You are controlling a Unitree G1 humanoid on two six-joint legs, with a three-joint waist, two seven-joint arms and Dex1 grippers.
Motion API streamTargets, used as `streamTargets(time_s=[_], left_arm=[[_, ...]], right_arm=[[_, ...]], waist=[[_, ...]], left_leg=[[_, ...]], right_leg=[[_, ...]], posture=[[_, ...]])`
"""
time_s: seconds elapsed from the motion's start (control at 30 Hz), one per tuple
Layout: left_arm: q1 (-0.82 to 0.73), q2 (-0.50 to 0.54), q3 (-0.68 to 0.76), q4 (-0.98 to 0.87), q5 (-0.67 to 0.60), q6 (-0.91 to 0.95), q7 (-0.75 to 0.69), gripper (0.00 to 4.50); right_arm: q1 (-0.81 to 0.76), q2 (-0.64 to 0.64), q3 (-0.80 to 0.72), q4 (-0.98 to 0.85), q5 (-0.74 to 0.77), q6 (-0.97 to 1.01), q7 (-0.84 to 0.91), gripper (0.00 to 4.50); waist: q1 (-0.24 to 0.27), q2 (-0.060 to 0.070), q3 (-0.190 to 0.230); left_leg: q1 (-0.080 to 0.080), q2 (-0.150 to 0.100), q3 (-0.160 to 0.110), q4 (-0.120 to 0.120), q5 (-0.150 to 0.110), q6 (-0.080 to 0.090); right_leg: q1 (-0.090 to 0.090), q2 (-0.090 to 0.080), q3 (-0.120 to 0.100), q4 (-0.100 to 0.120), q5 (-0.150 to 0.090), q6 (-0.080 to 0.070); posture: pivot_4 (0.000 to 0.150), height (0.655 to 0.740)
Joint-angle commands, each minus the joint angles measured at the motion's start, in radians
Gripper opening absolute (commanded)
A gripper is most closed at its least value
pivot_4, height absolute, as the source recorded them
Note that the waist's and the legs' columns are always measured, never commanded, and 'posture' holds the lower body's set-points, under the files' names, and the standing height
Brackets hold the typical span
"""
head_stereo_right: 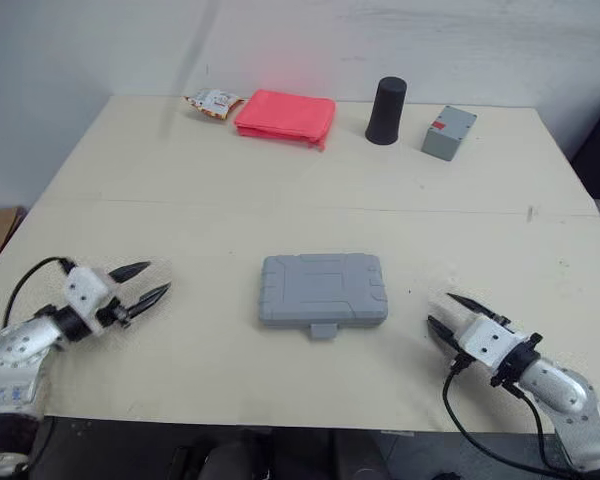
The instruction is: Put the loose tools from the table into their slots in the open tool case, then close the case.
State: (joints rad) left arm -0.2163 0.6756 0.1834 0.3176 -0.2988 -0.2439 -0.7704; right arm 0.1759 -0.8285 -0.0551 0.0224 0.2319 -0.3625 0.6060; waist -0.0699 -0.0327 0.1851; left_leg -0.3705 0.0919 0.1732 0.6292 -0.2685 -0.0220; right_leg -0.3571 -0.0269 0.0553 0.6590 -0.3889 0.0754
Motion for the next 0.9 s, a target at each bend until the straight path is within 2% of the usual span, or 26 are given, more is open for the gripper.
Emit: streamTargets(time_s=[0.03,0.1,0.27,0.33,0.47,0.6,0.73,0.9], left_arm=[[-0.107,-0.036,-0.072,-0.090,-0.020,0.120,-0.032,1.06],[-0.185,-0.074,-0.127,-0.083,-0.001,0.186,-0.047,0.05],[-0.367,-0.145,-0.250,0.047,0.072,0.245,-0.120,0.05],[-0.494,-0.215,-0.282,0.215,0.122,0.234,-0.088,0.05],[-0.631,-0.304,-0.322,0.458,0.189,0.132,-0.122,0.05],[-0.662,-0.307,-0.331,0.607,0.216,0.027,-0.235,0.05],[-0.635,-0.294,-0.300,0.600,0.187,0.000,-0.310,0.05],[-0.489,-0.265,-0.277,0.330,0.124,0.082,-0.371,0.05]], right_arm=[[0.009,-0.028,0.004,-0.206,0.158,0.204,0.100,0.89],[0.019,-0.046,0.029,-0.291,0.189,0.311,0.149,0.00],[-0.001,-0.057,0.099,-0.398,0.172,0.472,0.200,0.00],[-0.048,-0.028,0.153,-0.384,0.117,0.500,0.198,0.00],[-0.126,0.010,0.193,-0.310,0.035,0.543,0.181,0.00],[-0.244,0.038,0.182,-0.175,-0.026,0.524,0.168,0.00],[-0.358,0.075,0.196,-0.039,-0.090,0.449,0.165,0.00],[-0.495,0.129,0.189,0.133,-0.138,0.369,0.152,0.00]], waist=[[0.007,0.000,0.000],[0.009,0.000,0.000],[0.015,0.000,0.000],[0.017,-0.001,0.001],[0.014,-0.004,0.003],[0.004,-0.005,0.004],[0.003,-0.005,0.004],[0.004,-0.005,0.004]], left_leg=[[0.000,0.000,0.000,0.000,0.000,0.000],[0.000,0.000,0.000,0.001,0.000,-0.001],[-0.002,0.001,0.001,0.001,0.001,-0.002],[-0.003,0.001,0.002,0.002,0.001,-0.002],[-0.005,-0.001,0.002,0.006,0.002,0.000],[-0.004,0.000,0.005,0.006,0.001,0.000],[-0.004,0.001,0.005,0.008,0.002,0.000],[-0.005,0.001,0.005,0.008,0.002,0.000]], right_leg=[[0.000,0.001,0.000,0.000,0.000,0.000],[-0.001,0.001,0.001,0.000,0.000,0.000],[-0.002,0.003,0.001,-0.002,0.000,0.000],[-0.004,0.003,0.002,-0.002,0.000,0.000],[-0.004,0.002,0.002,-0.002,0.001,0.002],[-0.005,0.003,0.004,-0.002,0.001,0.003],[-0.006,0.003,0.003,0.001,0.002,0.002],[-0.007,0.002,0.004,0.001,0.002,0.002]], posture=[[0.150,0.7400],[0.150,0.7400],[0.150,0.7400],[0.150,0.7400],[0.150,0.7400],[0.150,0.7400],[0.150,0.7400],[0.150,0.7400]])
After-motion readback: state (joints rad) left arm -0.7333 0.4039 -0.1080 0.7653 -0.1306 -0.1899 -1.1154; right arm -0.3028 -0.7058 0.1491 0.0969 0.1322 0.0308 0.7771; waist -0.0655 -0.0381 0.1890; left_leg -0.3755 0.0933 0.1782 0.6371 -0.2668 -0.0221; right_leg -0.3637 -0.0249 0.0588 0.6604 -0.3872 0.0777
